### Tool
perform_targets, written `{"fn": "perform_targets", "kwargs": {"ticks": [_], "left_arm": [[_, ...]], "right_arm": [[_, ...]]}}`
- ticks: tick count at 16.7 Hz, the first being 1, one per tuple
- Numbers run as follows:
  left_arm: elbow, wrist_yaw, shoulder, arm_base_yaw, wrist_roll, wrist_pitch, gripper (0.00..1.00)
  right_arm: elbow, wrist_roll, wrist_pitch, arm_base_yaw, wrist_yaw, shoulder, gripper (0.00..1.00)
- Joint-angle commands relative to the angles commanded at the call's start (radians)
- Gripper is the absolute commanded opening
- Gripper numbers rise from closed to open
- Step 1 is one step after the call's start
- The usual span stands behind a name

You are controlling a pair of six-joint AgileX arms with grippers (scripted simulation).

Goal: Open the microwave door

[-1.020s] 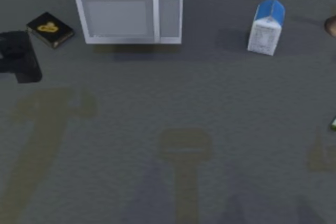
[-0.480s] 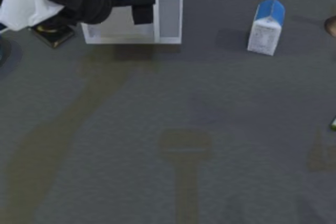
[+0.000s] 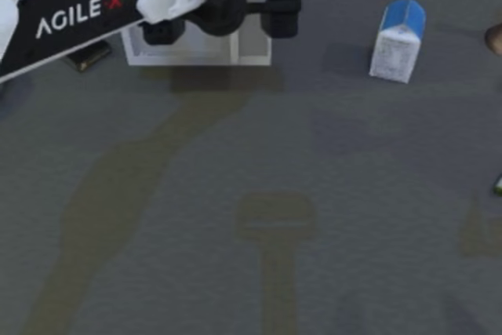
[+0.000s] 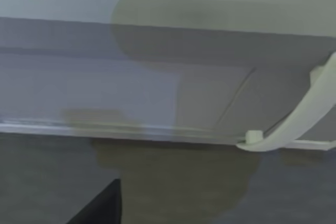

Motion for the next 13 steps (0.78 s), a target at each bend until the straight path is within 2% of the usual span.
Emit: {"fn": "perform_targets", "kwargs": {"ticks": [6, 13], "left_arm": [[0.009, 0.005, 0.015, 0.008, 0.007, 0.013, 1.00], [0.106, 0.038, 0.219, 0.058, 0.051, 0.130, 1.00]], "right_arm": [[0.000, 0.000, 0.000, 0.000, 0.000, 0.000, 1.00], [0.000, 0.000, 0.000, 0.000, 0.000, 0.000, 1.00]]}}
